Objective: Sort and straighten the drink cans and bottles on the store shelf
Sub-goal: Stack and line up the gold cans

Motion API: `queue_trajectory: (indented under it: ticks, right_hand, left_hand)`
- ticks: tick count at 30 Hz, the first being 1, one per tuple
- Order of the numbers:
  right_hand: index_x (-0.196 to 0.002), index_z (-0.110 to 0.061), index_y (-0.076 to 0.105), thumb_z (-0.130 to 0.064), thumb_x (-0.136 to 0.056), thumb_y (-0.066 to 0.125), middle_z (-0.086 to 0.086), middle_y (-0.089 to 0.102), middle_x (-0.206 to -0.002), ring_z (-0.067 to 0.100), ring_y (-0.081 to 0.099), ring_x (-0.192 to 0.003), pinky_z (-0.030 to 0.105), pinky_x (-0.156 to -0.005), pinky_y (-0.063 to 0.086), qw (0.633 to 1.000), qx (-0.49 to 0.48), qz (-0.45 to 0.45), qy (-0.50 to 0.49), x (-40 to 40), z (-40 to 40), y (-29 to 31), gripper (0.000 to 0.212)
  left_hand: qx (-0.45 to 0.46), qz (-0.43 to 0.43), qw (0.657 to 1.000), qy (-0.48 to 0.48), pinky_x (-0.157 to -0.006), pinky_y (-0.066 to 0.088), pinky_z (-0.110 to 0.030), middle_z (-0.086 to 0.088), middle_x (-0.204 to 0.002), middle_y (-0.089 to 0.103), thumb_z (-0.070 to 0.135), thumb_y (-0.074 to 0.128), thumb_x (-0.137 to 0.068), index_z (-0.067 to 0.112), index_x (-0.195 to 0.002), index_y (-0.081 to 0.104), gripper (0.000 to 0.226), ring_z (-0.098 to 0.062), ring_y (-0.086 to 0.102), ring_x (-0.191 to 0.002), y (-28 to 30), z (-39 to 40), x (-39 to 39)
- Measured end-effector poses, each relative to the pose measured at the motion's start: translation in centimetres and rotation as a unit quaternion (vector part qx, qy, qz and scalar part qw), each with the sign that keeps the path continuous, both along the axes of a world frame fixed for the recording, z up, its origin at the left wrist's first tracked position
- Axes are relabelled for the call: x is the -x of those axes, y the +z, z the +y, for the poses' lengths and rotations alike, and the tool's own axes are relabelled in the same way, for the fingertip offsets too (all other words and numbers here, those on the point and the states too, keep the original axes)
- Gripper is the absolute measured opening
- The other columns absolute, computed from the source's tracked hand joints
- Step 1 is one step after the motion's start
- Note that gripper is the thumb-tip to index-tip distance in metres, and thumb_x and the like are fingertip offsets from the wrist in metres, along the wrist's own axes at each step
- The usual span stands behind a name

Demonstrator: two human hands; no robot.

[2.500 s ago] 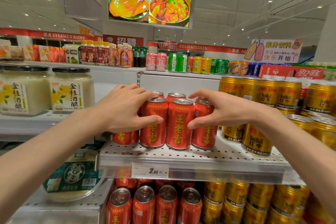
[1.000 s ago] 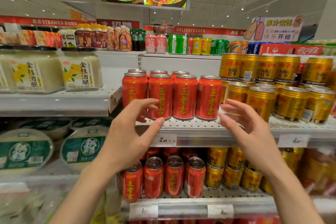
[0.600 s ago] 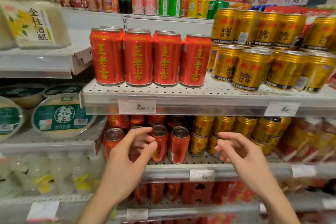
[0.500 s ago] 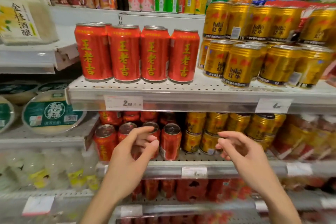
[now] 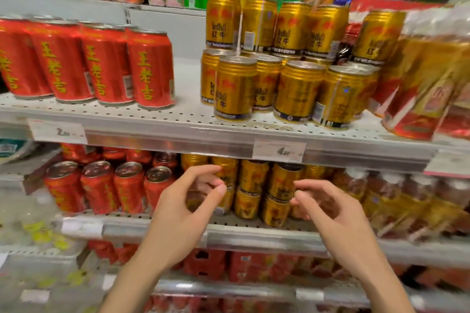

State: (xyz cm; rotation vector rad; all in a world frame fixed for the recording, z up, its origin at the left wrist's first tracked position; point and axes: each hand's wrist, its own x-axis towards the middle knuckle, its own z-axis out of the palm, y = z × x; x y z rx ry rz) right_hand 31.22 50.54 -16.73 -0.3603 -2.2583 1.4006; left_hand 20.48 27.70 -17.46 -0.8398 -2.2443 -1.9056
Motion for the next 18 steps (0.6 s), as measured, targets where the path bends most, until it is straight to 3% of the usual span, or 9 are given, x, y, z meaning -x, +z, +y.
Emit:
queue_trajectory:
  ticks: [3,6,9,14,18]
  right_hand:
    - [-0.102,-0.038,0.072,-0.033,-0.092,0.066,-0.008,0.076,-0.093,0.009,0.070,-0.090,0.032,-0.081,0.056,1.000,-0.006,0.012,0.009,-0.1,0.5,0.6,0.013]
    - [-0.100,-0.047,0.071,-0.044,-0.087,0.065,-0.012,0.075,-0.096,0.008,0.071,-0.093,0.029,-0.076,0.053,0.999,-0.025,0.036,0.014,-0.4,0.1,2.3,0.015]
    - [-0.100,-0.042,0.072,-0.041,-0.087,0.067,-0.015,0.076,-0.094,0.005,0.071,-0.092,0.026,-0.079,0.055,0.995,-0.068,0.069,0.021,-0.1,-0.6,5.1,0.014]
    - [-0.105,-0.031,0.072,-0.039,-0.090,0.065,-0.018,0.071,-0.093,0.003,0.065,-0.094,0.015,-0.075,0.051,0.960,-0.225,0.165,0.012,2.9,-1.4,10.9,0.018]
    - [-0.109,-0.024,0.070,-0.038,-0.094,0.063,-0.013,0.067,-0.100,0.005,0.061,-0.093,0.019,-0.078,0.051,0.915,-0.357,0.189,0.002,7.0,-1.4,15.1,0.022]
  left_hand:
    - [-0.004,0.019,1.000,0.009,-0.073,0.051,-0.011,0.009,-0.092,0.072,0.014,0.069,-0.092,0.029,-0.112,0.068,0.025,-0.011,0.068,-0.091,0.7,0.9,-0.1]
    - [-0.006,0.055,0.998,0.020,-0.075,0.050,-0.016,0.009,-0.089,0.070,0.021,0.069,-0.090,0.035,-0.110,0.068,0.024,-0.012,0.066,-0.087,1.8,0.9,0.2]
    - [-0.034,0.104,0.993,0.049,-0.072,0.048,-0.017,0.008,-0.086,0.067,0.030,0.068,-0.087,0.037,-0.108,0.068,0.022,-0.014,0.064,-0.082,3.8,0.5,0.9]
    - [-0.027,0.211,0.973,0.096,-0.068,0.047,-0.014,0.011,-0.094,0.064,0.027,0.070,-0.089,0.033,-0.114,0.061,0.028,-0.012,0.063,-0.087,7.4,0.0,4.0]
    - [0.042,0.282,0.952,0.113,-0.074,0.054,-0.021,0.004,-0.115,0.054,0.018,0.070,-0.089,0.029,-0.129,0.054,0.045,-0.009,0.059,-0.097,10.0,0.2,7.9]
